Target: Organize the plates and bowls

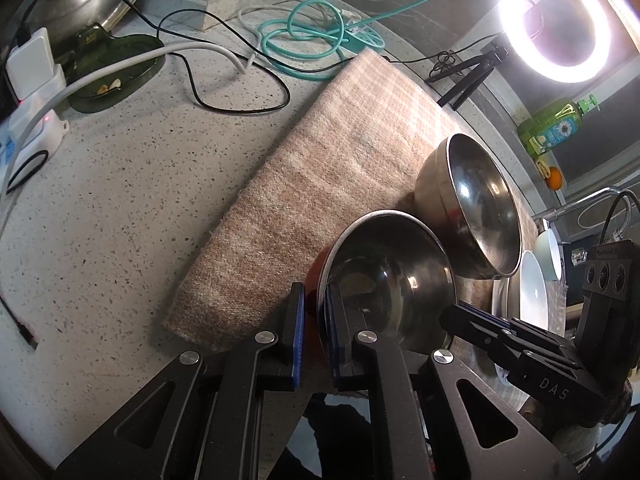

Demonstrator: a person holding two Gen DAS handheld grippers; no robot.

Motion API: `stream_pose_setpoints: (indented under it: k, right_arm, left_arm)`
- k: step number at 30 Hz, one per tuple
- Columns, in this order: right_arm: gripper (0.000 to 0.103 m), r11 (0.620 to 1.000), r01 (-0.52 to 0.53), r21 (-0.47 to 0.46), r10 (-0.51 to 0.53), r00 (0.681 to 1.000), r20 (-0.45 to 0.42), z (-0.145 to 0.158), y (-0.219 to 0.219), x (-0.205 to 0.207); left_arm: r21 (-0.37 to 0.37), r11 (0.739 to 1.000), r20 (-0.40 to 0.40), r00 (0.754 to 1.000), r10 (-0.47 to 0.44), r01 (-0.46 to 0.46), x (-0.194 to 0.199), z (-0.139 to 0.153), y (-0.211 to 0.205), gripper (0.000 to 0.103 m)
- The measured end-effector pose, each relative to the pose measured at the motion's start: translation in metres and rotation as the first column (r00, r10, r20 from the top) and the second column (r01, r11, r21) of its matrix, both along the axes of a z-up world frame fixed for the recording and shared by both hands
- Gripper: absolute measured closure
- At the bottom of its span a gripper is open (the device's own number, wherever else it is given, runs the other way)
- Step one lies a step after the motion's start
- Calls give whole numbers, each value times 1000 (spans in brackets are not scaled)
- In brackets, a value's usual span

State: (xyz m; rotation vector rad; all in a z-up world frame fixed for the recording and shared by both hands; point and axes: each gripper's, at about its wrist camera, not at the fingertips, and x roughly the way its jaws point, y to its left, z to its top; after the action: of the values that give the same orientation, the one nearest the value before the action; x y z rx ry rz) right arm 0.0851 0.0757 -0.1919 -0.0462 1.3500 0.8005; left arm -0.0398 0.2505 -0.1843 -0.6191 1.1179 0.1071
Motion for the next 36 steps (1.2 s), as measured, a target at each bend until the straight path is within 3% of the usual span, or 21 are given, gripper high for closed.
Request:
stream_pose_setpoints:
  k: [9, 21, 36]
  right_arm:
    - [94, 1000, -22, -3, 22, 999, 37, 5, 2, -3]
    - [94, 998, -40, 41, 37, 997, 67, 32, 11, -4]
    - [94, 995, -1, 96, -7, 996, 84, 63, 2, 19]
  left_arm:
    - [25, 1000, 4, 1000, 7, -7, -2, 6, -2, 95]
    - [64, 998, 65, 998, 21, -25, -3, 36, 5, 95]
    - [127, 992, 145, 989, -36, 18, 27, 78, -3, 95]
